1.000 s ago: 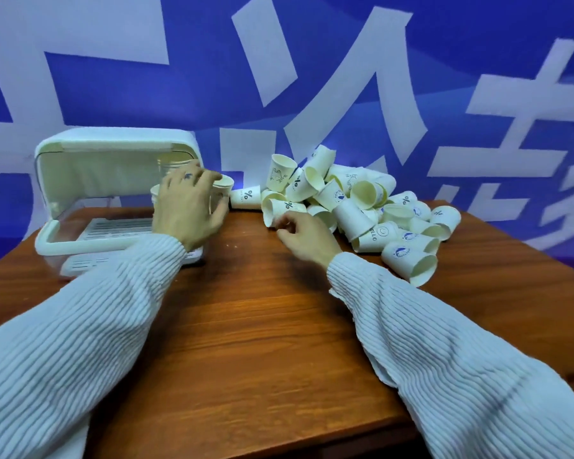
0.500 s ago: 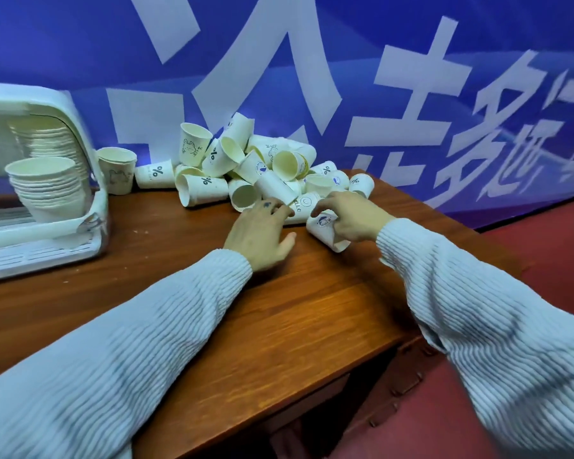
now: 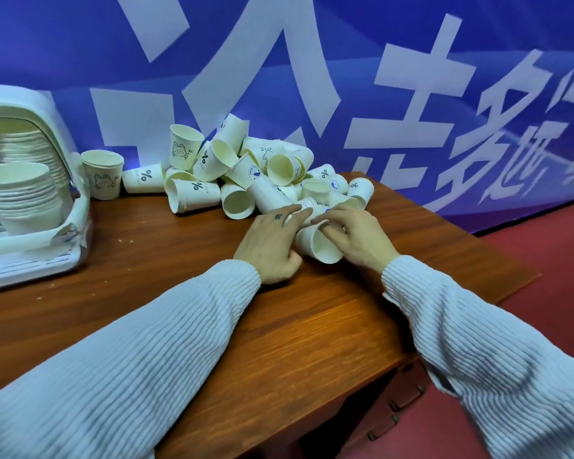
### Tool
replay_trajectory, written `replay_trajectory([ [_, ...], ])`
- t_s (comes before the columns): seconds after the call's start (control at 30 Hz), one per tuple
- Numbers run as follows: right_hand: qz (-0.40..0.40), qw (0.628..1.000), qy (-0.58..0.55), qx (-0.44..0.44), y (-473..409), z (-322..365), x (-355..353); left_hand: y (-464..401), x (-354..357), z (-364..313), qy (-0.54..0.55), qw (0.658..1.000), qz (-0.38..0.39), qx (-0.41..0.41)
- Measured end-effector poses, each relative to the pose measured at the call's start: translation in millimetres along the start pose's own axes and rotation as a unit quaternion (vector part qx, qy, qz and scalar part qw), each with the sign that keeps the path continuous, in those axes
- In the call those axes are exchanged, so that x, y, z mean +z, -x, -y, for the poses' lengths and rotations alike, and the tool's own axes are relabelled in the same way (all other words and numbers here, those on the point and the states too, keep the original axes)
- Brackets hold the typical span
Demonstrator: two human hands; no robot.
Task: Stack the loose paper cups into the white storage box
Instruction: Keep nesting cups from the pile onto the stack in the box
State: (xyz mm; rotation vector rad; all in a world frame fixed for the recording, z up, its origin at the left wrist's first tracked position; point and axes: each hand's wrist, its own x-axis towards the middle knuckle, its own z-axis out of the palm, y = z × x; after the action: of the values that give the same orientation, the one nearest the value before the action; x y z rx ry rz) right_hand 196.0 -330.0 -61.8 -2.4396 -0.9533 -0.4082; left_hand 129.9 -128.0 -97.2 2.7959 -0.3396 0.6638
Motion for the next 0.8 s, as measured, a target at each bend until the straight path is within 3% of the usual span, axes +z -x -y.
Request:
replay_trajectory([
  [0.07,-0.017,0.996,-0.084,0.016,-1.6,9.3,3.7,4.1,0.7,-5.2,0.042,0.999,-0.001,0.027],
  [0.17,-0.026,0.982,-0.185,0.035,-3.4,21.3,8.6,11.5,-0.8,-10.5,0.094,0.995,-0.032,-0.022],
  [0.27,-0.183,0.957,-0.178,0.139,-6.6,12.9,12.9,21.2,-4.4,-7.4,0.122,0.989,-0.051,-0.067],
  [0.33,-0.235,0.934,-0.142,0.228,-8.1,3.3,16.0,25.9,-6.0,-4.8,0.144,0.983,-0.059,-0.095],
  [0.43,-0.196,0.915,-0.206,0.287,-5.9,-7.5,26.4,29.4,-8.2,-5.5,0.169,0.977,-0.071,-0.112],
  [0.67,-0.139,0.934,-0.200,0.260,3.2,-12.3,41.6,34.4,-12.0,-8.9,0.154,0.979,-0.060,-0.119],
  [0.8,-0.182,0.931,-0.188,0.256,9.5,-6.2,39.2,35.5,-14.9,-9.1,0.156,0.977,-0.071,-0.129],
])
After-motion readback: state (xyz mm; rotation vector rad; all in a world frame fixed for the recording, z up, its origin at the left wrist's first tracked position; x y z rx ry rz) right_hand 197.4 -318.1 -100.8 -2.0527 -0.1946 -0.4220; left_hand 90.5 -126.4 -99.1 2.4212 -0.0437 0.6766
